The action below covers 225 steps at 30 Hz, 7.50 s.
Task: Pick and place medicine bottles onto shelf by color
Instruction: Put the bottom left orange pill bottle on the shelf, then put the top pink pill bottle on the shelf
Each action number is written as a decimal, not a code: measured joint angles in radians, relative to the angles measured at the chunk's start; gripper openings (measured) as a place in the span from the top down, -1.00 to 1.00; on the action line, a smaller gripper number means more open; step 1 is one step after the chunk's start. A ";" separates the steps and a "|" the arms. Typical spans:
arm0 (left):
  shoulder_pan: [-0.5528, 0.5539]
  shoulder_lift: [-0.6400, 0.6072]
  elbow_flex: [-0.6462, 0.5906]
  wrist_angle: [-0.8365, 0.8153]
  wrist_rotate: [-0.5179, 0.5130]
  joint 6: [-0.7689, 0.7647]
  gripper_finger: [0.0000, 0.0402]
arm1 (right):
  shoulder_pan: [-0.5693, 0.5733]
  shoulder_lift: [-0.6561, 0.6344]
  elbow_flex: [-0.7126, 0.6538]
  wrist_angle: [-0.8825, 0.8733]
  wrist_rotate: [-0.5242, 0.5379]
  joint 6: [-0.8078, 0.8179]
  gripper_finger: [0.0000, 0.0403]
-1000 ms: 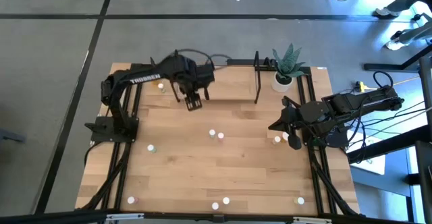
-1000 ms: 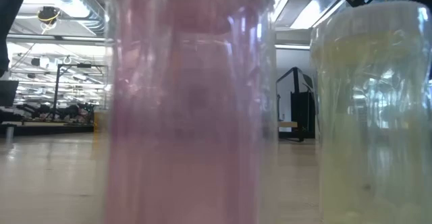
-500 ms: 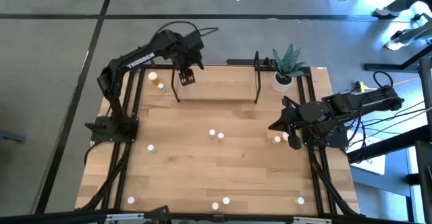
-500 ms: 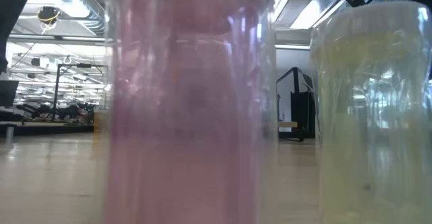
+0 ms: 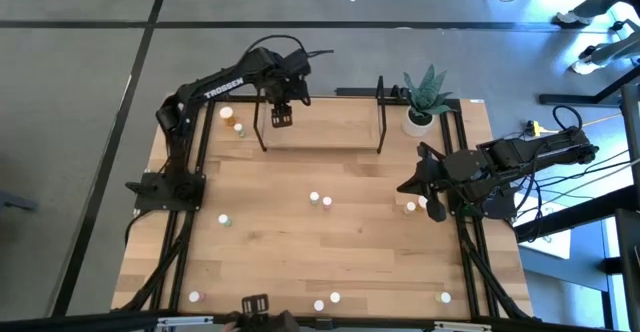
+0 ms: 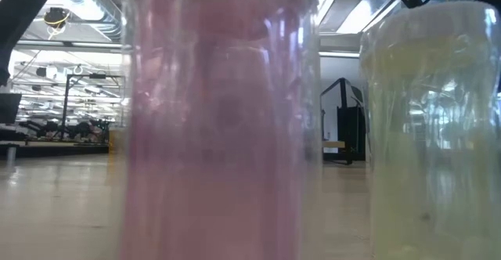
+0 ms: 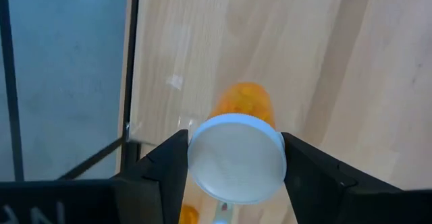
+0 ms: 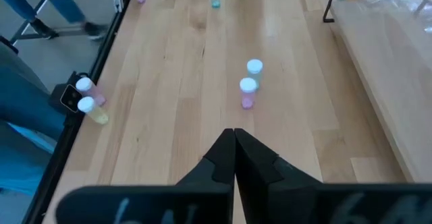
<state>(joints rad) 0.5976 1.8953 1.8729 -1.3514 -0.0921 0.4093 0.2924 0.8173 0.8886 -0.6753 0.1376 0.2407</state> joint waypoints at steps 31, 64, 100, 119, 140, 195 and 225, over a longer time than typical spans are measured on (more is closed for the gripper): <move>0.086 0.126 -0.001 0.102 -0.051 0.023 0.05 | -0.001 0.017 0.000 0.030 0.700 0.020 0.95; 0.129 0.128 -0.001 0.116 -0.044 0.012 0.05 | -0.002 0.113 0.000 0.063 0.804 0.068 0.95; 0.127 0.128 -0.101 0.209 -0.056 0.020 -0.01 | -0.002 0.113 -0.001 0.076 0.803 0.067 0.95; 0.126 0.128 -0.101 0.212 -0.086 0.018 -0.03 | -0.001 0.112 -0.001 0.075 0.803 0.066 0.95; 0.136 0.128 -0.101 0.194 -0.086 0.017 -0.04 | -0.001 0.112 -0.001 0.075 0.801 0.066 0.95; -0.321 -0.336 -0.087 -0.021 0.003 -0.359 -0.45 | -0.001 0.112 -0.001 0.077 0.437 0.066 0.95; -0.996 -0.380 -0.087 -0.221 -0.238 -1.042 -0.45 | -0.034 0.564 0.503 -0.231 -0.070 0.031 0.95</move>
<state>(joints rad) -0.3987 1.5154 1.7855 -1.5724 -0.3303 -0.6330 0.2589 1.3815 1.3920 -0.9059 0.0674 0.2715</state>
